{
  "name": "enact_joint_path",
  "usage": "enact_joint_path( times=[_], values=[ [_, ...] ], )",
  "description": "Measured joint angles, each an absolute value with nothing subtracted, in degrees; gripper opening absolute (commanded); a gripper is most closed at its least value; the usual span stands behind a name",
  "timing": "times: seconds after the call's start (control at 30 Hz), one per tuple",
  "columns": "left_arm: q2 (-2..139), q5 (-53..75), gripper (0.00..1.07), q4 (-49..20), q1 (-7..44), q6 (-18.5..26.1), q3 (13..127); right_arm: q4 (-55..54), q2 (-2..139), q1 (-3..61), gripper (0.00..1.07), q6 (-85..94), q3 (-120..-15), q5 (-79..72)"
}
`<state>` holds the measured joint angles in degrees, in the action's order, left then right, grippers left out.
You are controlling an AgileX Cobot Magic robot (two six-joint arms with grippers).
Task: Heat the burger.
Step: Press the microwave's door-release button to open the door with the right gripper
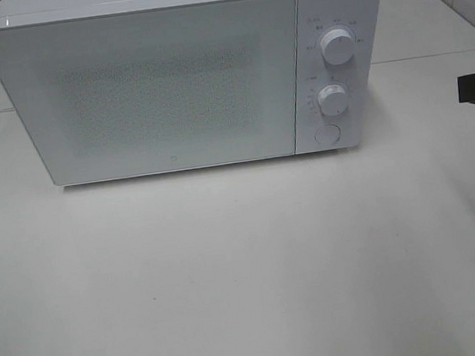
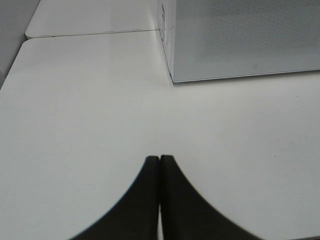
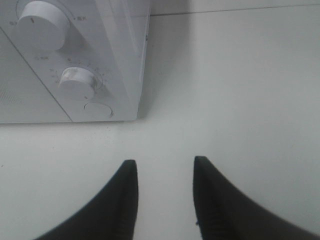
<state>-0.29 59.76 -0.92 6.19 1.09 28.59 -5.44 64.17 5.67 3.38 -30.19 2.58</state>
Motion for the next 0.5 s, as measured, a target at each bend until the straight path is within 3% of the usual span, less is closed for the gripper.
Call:
enact_joint_path(
  times=[0.13,0.17,0.23,0.5],
  values=[
    [-0.29,59.76,0.00,-0.92,6.19,1.09,28.59,-5.50,70.42,5.67,0.11,3.38,-30.19,-5.50],
    [-0.29,59.76,0.00,-0.92,6.19,1.09,28.59,-5.50,70.42,5.67,0.11,3.38,-30.19,-5.50],
    [-0.29,59.76,0.00,-0.92,6.19,1.09,28.59,-5.56,74.31,5.67,0.00,3.38,-30.19,-9.11],
    [-0.29,59.76,0.00,-0.92,6.19,1.09,28.59,-5.90,81.47,6.47,0.00,0.00,-30.25,-13.69]
  ],
)
